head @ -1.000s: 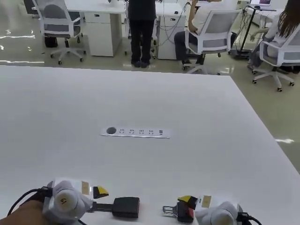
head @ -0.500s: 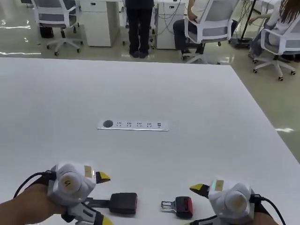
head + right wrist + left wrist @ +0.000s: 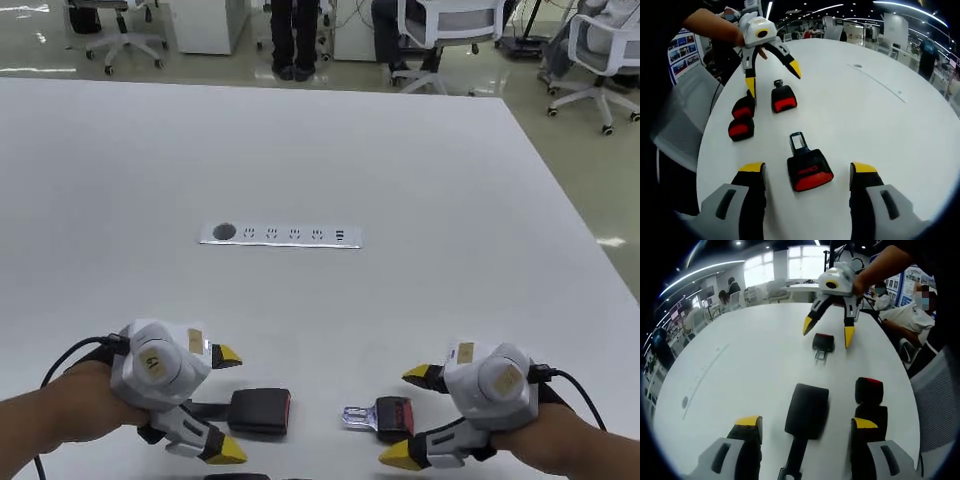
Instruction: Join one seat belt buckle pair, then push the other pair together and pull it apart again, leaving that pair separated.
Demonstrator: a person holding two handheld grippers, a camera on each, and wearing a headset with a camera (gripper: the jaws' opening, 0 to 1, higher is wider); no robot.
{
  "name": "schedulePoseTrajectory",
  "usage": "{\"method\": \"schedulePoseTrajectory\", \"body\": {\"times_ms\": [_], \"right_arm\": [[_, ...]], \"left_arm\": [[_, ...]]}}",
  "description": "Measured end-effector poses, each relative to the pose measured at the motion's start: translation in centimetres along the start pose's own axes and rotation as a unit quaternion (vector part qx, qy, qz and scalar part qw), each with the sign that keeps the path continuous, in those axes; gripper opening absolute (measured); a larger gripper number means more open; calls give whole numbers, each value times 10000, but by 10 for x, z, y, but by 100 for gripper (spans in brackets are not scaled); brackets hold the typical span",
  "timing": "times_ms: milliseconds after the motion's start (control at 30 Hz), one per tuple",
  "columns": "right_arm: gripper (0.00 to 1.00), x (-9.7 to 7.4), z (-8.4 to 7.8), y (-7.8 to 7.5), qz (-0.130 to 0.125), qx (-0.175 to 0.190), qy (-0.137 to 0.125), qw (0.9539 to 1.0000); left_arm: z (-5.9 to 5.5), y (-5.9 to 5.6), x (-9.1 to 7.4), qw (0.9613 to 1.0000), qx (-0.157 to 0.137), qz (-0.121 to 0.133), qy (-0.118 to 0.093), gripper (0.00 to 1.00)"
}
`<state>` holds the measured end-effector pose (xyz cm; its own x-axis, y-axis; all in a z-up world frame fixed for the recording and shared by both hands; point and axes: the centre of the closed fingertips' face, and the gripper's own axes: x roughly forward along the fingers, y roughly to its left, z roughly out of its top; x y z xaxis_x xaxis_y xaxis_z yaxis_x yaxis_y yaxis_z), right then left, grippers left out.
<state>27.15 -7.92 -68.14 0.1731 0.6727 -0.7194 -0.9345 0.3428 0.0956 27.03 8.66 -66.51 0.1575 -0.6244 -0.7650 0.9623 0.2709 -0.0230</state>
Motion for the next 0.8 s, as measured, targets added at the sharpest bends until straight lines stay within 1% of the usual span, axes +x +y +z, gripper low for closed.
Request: {"method": "schedulePoseTrajectory", "body": {"times_ms": [33, 133, 167, 200, 233, 300, 333, 400, 467, 533, 600, 667, 700, 733, 767, 800], "right_arm": [[66, 2, -3, 0, 70, -66, 50, 9999], [64, 2, -5, 1, 137, -175, 147, 9996], [63, 1, -4, 1, 158, -147, 155, 9996], [63, 1, -4, 4, 301, -2, 118, 9995], [63, 1, -6, 1, 322, -33, 131, 9994], [63, 2, -10, 3, 340, -168, 254, 9990], [62, 2, -9, 3, 353, -277, 240, 9987], [62, 2, -10, 5, 405, -240, 259, 9986], [59, 2, -10, 5, 413, -257, 273, 9984], [56, 3, -9, 5, 444, -263, 235, 9984], [56, 4, -9, 6, 465, -319, 255, 9981], [53, 4, -9, 7, 489, -376, 242, 9978], [51, 3, -8, 10, 519, -365, 243, 9977], [49, 3, -9, 10, 522, -365, 246, 9977], [49, 3, -9, 10, 516, -371, 251, 9977], [48, 3, -9, 9, 493, -397, 258, 9977]], "left_arm": [[1, 0, 1, 10000, -4, -28, -12, 74], [-1, 0, 4, 9999, 10, -105, -36, 72], [1, -1, 5, 9999, 17, -145, -56, 71], [2, -2, 6, 9998, 36, -166, -56, 71], [2, -2, 8, 9998, 51, -191, -51, 70], [1, -3, 10, 9997, 36, -223, -53, 68], [1, -3, 11, 9997, 51, -245, -78, 66], [-1, -2, 13, 9996, 80, -276, -71, 63], [-2, -1, 15, 9995, 67, -298, -72, 61], [-5, -2, 15, 9993, 97, -361, -65, 57], [-4, -4, 15, 9990, 140, -417, -67, 52], [-6, -5, 17, 9988, 182, -452, -78, 50], [-7, -5, 17, 9987, 195, -455, -76, 48], [-13, -3, 17, 9988, 265, -404, 39, 47], [-10, -3, 18, 9984, 364, -425, -25, 45], [-10, -2, 18, 9985, 350, -429, -48, 44]]}}
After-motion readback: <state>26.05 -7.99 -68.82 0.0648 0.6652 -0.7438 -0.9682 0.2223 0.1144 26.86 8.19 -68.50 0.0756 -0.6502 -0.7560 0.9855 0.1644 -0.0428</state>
